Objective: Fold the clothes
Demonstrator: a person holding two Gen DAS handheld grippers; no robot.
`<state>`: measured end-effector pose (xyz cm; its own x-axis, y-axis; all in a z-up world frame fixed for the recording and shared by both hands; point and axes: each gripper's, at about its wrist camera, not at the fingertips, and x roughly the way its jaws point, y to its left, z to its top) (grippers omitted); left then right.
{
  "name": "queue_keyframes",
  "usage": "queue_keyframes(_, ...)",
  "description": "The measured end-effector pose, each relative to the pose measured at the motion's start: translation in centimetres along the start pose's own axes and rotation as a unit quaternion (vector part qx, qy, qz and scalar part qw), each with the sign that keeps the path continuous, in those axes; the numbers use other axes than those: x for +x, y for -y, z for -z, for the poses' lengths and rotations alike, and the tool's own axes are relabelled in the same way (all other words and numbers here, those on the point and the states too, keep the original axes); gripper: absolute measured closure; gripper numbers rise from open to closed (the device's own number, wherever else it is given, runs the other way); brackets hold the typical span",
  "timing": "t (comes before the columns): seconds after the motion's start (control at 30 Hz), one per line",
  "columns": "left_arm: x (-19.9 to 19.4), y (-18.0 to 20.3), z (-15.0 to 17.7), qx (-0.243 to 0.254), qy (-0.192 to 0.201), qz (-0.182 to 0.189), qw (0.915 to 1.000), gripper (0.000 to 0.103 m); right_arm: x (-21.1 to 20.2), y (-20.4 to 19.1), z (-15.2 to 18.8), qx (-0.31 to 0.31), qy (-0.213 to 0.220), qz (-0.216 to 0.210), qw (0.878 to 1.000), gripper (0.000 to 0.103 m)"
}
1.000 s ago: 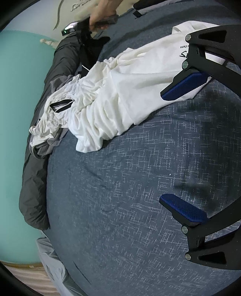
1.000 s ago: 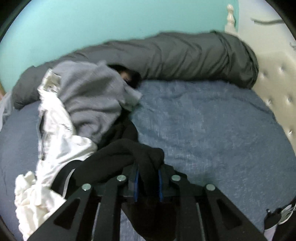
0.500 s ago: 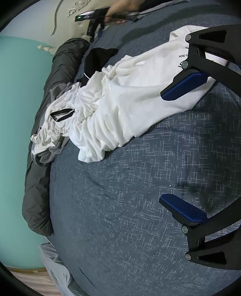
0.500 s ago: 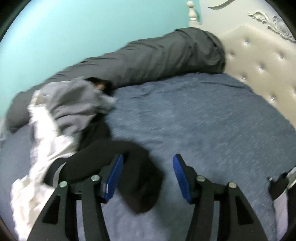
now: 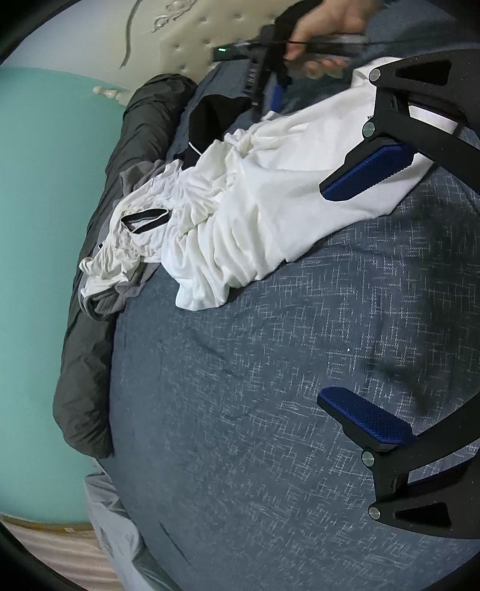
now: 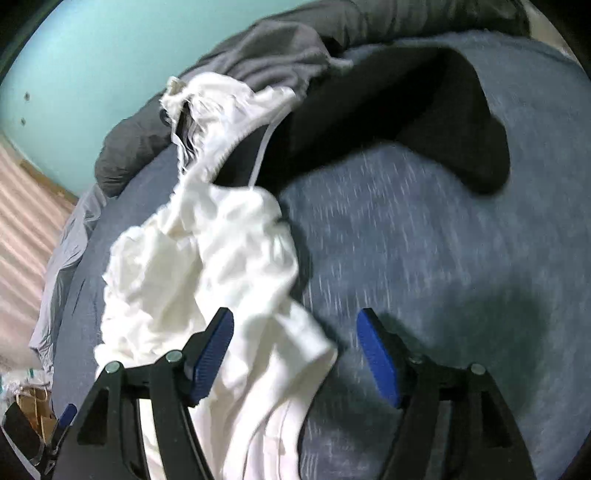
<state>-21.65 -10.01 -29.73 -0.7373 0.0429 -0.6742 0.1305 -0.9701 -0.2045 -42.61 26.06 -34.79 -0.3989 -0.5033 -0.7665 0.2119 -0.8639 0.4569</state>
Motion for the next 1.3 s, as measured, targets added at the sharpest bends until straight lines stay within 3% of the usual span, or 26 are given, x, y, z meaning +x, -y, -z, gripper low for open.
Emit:
queue_keyframes(0.03,-0.1,-0.1,0.0,0.0,0.001,0.0,1.0,0.0,0.2,0.2,0.4,0.006,-0.002,0.002,1.0,0.033)
queue_keyframes(0.1,-0.4,-0.3,0.0,-0.001,0.004,0.0,1.0,0.0,0.5,0.4,1.2,0.012,-0.003,0.002,1.0,0.045)
queue_keyframes(0.17,-0.7,-0.6,0.0,-0.003,0.006,0.0,1.0,0.0,0.3,0.1,1.7,0.002,-0.001,-0.008,1.0,0.085)
queue_keyframes(0.23,-0.9,-0.9,0.0,-0.007,0.006,-0.001,1.0,0.0,-0.2,-0.9,2.1,-0.016,0.009,-0.008,1.0,0.099)
queue_keyframes(0.43,-2.0,-1.3,0.2,-0.006,0.012,0.001,0.9999,0.0,-3.0,-6.5,4.0,-0.081,0.048,-0.064,0.993,0.101)
queue_keyframes(0.63,-3.5,-1.5,0.9,0.005,0.02,0.002,0.9998,0.0,-4.0,-12.5,7.1,-0.126,0.038,-0.119,0.984,0.101)
queue_keyframes(0.83,-5.4,-2.8,1.6,0.003,0.028,-0.003,0.9996,0.0,-4.5,-15.7,11.4,-0.137,0.02,-0.15,0.979,0.101)
queue_keyframes(1.03,-6.3,-3.4,2.2,-0.006,0.025,0.0,0.9997,0.0,-4.8,-17.1,16.0,-0.144,-0.001,-0.16,0.976,0.101)
queue_keyframes(1.13,-6.1,-2.8,2.5,0.002,0.019,0.004,0.9998,0.0,-4.7,-17.2,17.6,-0.151,-0.013,-0.139,0.979,0.102)
queue_keyframes(1.3,-5.2,-0.7,2.7,0.027,0.004,0.027,0.9993,0.0,-7.7,-14.7,18.2,-0.109,0.041,-0.119,0.986,0.098)
